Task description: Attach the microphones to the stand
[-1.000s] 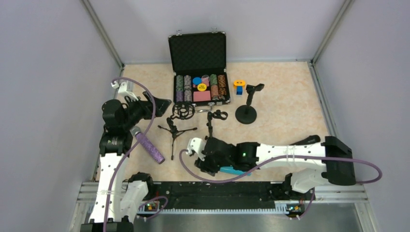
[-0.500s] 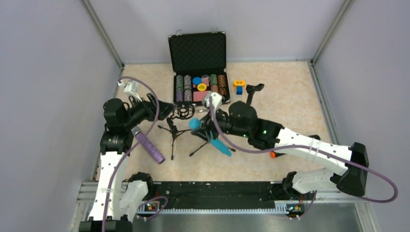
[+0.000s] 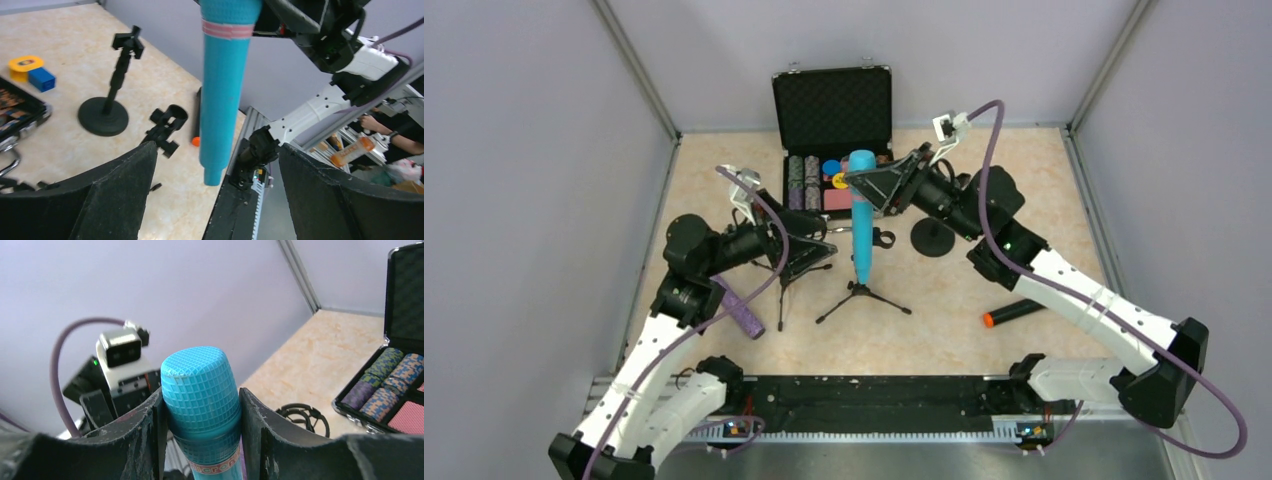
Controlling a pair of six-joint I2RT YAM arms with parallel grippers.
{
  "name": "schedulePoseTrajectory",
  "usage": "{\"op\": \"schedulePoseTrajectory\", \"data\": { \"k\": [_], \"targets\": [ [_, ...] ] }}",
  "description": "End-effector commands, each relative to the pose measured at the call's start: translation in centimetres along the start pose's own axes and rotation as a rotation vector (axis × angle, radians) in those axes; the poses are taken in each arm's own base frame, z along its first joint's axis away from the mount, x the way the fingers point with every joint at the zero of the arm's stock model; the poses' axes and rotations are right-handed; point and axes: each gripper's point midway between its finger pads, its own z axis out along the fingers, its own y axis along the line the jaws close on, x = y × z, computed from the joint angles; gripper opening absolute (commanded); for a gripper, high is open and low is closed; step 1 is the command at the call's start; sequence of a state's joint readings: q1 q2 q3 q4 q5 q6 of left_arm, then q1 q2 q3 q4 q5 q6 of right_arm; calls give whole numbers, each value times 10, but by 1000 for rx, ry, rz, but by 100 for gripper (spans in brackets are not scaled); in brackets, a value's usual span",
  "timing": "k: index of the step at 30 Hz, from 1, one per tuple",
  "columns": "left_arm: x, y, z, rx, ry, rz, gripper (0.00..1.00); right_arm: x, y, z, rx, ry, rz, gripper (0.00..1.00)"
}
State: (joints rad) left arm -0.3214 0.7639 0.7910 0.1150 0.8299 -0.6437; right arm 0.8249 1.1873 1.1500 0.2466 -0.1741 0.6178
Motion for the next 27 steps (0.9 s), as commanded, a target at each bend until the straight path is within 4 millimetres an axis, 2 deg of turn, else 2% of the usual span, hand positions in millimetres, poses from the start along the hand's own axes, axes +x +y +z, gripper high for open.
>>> {"op": "schedulePoseTrajectory", "data": {
  "k": [1,8,12,14,15,17,18,19,20,21,22,23,25,27],
  "targets": [
    [-11,-26,18,123,-50,51,95,-59,30,-10,-92,-215,140,0],
    [-2,-33,45,175,-15,51,94,-64,35,-4,-114,-226,200,0],
    [4,-34,57,191,15,43,85,-62,36,-3,-123,-222,222,0],
    [4,-35,59,190,16,44,71,-61,35,-2,-120,-217,223,0],
    [5,-33,59,184,15,42,59,-61,34,-2,-118,-216,223,0],
    [4,-31,59,167,9,45,15,-59,33,-1,-115,-209,214,0],
    [4,-30,58,154,5,46,1,-57,32,-1,-110,-204,204,0],
    [4,-28,58,143,1,48,0,-55,30,-1,-101,-195,194,0],
    [3,-28,57,136,-4,55,0,-52,27,0,-89,-185,186,12],
    [2,-27,55,126,-11,61,0,-50,25,-1,-81,-177,176,30],
    [1,-26,55,114,-17,63,0,-47,23,-1,-74,-166,164,40],
    [-1,-25,54,102,-25,66,0,-45,22,-2,-67,-157,150,62],
    [-5,-23,53,82,-42,74,0,-40,17,-4,-51,-132,115,80],
    [-8,-21,53,65,-52,82,0,-40,11,-8,-27,-111,92,89]
  ]
}}
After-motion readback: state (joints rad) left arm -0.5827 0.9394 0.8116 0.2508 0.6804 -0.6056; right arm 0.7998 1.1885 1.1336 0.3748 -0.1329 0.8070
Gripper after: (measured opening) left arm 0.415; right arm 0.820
